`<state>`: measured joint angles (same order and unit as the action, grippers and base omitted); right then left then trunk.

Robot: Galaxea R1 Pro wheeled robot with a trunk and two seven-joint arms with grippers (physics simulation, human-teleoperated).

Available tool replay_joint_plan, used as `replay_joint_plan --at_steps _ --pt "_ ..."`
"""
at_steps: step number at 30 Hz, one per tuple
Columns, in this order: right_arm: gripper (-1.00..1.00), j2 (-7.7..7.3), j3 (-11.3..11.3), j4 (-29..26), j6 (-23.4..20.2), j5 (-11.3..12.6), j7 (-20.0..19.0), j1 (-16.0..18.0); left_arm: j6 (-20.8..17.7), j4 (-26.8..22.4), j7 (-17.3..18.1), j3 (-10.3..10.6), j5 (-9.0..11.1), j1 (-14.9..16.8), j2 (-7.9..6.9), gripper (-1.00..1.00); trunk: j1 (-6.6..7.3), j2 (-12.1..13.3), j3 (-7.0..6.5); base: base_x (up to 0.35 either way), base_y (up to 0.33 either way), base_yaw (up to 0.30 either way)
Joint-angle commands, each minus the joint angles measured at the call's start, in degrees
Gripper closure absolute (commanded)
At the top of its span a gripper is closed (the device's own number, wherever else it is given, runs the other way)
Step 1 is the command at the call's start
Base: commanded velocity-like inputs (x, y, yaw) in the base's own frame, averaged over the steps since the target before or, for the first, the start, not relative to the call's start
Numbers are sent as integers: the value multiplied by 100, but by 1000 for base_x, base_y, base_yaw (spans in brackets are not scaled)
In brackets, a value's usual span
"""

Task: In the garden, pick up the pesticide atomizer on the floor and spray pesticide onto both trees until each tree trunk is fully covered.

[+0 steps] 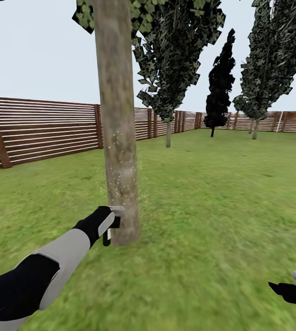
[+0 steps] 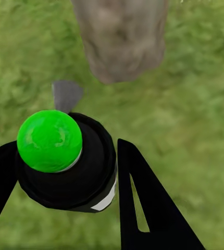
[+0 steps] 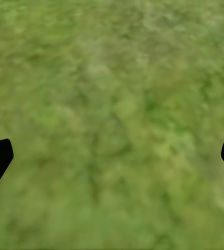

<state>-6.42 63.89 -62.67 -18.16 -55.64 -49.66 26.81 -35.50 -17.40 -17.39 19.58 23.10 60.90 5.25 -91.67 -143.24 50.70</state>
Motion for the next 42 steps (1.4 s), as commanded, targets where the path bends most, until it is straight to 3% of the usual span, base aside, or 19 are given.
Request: replay_joint_plan --at_steps 1,19,25,42 --pt "-100 0 1 0 0 0 0 0 -1 0 -1 2 -7 0 5 100 0 0 0 227 -203 254" --pt "-100 0 0 0 1 0 0 2 -1 0 -1 11 -6 0 82 100 0 0 0 89 -290 244" --pt "-100 0 -2 0 -1 0 0 0 -4 0 7 11 -2 0 89 100 0 0 0 -17 -265 14" --pt "-100 26 -8 -10 -4 16 -12 0 -10 -5 33 11 -26 -252 82 100 0 0 -42 -262 -7 -77"
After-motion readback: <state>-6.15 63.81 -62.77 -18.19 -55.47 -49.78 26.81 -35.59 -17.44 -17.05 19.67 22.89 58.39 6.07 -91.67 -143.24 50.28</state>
